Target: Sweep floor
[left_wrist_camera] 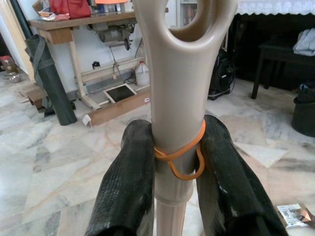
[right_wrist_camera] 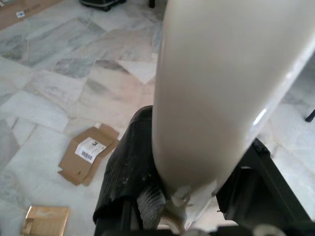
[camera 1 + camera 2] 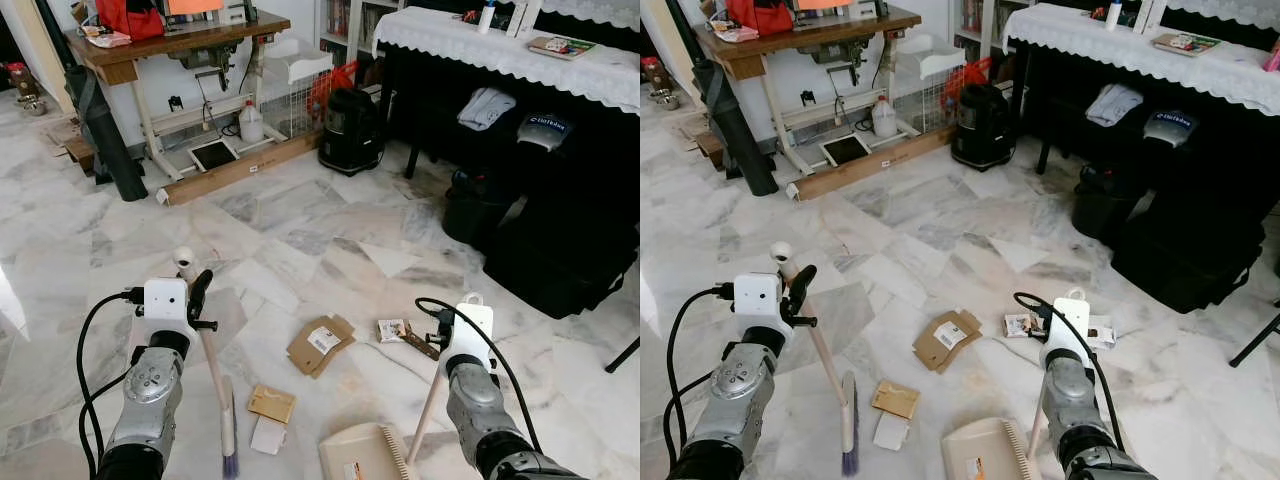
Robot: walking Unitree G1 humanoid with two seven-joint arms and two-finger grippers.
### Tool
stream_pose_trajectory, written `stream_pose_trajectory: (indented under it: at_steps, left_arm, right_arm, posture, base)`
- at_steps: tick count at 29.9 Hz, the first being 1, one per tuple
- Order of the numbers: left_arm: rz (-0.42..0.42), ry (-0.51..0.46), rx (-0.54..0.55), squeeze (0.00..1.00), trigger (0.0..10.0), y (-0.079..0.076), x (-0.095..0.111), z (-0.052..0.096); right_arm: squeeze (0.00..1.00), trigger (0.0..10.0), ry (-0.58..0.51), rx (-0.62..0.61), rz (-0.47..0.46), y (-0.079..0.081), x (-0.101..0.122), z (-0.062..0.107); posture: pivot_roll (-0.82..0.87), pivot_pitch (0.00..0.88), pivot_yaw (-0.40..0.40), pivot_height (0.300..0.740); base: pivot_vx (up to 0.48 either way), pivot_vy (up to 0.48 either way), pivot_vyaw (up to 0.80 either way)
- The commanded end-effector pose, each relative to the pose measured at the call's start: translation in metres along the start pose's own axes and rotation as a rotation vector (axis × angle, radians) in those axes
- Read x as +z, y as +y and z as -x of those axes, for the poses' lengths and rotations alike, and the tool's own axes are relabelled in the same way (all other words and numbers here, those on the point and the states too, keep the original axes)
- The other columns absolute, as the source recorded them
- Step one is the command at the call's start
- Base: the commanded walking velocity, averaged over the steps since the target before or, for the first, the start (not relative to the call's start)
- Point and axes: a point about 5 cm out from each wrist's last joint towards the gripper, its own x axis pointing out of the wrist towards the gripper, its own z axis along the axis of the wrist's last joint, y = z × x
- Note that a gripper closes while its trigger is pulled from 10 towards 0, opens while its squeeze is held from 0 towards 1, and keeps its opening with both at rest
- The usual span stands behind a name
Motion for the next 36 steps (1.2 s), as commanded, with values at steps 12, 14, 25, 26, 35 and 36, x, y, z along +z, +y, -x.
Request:
stream_pose_trajectory:
  at_steps: [12, 14, 25, 26, 35, 36]
  left_arm:
    - [0.001, -0.022, -0.023, 0.00, 10.0, -0.001, 0.010, -0.010]
    - [0.007, -0.024, -0.018, 0.00, 10.0, -0.001, 0.011, -0.010]
    - [0.028, -0.040, -0.017, 0.00, 10.0, -0.001, 0.013, -0.010]
    - [0.028, -0.040, -0.017, 0.00, 10.0, -0.001, 0.013, -0.010]
    - [0.037, -0.041, -0.030, 0.00, 10.0, -0.005, 0.011, -0.007]
    - [0.037, -0.042, -0.031, 0.00, 10.0, -0.005, 0.011, -0.007]
  right_arm:
    - [0.00, 10.0, 0.263, 0.074, -0.078, 0.012, -0.026, 0.004]
    - [0.00, 10.0, 0.175, 0.071, -0.061, 0.012, -0.012, 0.000]
    - [0.00, 10.0, -0.134, 0.030, -0.016, 0.008, 0.036, -0.007]
    - [0.00, 10.0, -0.137, 0.032, -0.004, 0.008, 0.036, -0.007]
    - [0.00, 10.0, -0.109, 0.025, 0.059, 0.009, 0.015, 0.000]
    - [0.00, 10.0, -0.107, 0.024, 0.061, 0.009, 0.014, 0.000]
  posture:
    - [0.09, 0.000, -0.005, 0.740]
    - [0.09, 0.000, -0.006, 0.740]
    - [0.09, 0.000, -0.010, 0.740]
    - [0.09, 0.000, -0.010, 0.740]
    - [0.09, 0.000, -0.012, 0.740]
    - [0.09, 0.000, -0.012, 0.740]
  base:
    - [0.000, 0.000, 0.00]
    - [0.000, 0.000, 0.00]
    - [0.000, 0.000, 0.00]
    - [0.000, 0.000, 0.00]
    - [0.000, 0.000, 0.00]
    - [0.000, 0.000, 0.00]
